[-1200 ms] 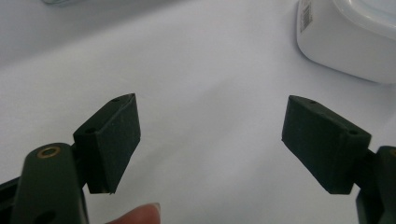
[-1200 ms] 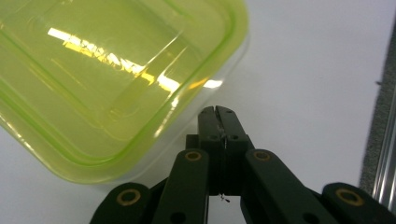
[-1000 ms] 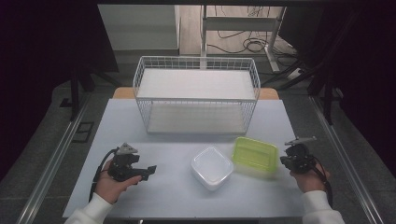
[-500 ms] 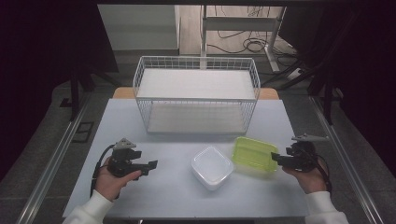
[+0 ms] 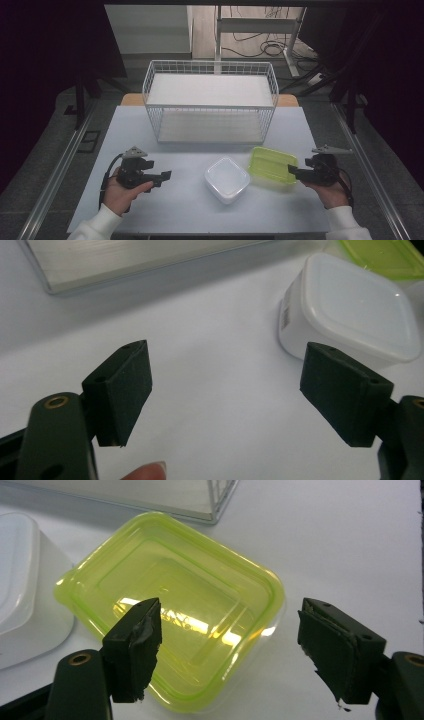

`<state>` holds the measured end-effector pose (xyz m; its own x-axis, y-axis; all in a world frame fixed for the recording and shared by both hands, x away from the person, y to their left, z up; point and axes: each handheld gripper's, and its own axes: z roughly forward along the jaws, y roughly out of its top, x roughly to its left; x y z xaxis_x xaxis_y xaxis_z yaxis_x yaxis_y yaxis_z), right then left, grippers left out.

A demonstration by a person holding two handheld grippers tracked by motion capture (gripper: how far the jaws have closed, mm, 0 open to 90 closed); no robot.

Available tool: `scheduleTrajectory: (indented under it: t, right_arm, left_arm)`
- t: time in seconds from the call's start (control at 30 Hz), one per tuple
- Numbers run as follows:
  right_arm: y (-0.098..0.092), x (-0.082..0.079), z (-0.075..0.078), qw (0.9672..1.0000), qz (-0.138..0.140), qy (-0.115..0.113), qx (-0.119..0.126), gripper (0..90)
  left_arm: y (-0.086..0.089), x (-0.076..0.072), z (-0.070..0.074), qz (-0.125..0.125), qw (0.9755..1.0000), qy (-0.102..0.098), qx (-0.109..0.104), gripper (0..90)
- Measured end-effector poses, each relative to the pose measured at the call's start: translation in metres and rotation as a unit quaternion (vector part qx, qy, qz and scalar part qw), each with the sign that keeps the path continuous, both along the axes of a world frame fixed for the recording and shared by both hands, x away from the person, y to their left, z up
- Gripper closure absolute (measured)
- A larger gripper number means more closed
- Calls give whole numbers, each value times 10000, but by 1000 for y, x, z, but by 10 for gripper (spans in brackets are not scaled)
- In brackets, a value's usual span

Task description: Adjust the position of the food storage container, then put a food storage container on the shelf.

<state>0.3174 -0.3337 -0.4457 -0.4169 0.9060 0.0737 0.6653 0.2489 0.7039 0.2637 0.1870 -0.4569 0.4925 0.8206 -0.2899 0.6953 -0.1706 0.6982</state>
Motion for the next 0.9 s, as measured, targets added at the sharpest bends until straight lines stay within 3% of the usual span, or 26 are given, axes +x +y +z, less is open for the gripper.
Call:
scheduleTrajectory:
  t: [0.23,0.37,0.57,0.9]
  right_arm:
    - [-4,-1,1,9998,-163,34,101,209]
    - [-5,-2,5,9995,-239,50,216,203]
    - [-3,-2,7,9992,-222,108,330,201]
    - [-1,-2,7,9984,-224,318,402,231]
  left_arm:
    - [-15,3,14,-30,10000,27,-58,166]
    - [-32,12,26,-191,9996,48,-216,158]
    - [-56,28,40,-426,9990,38,-159,166]
    - [-93,53,43,-742,9967,250,-213,222]
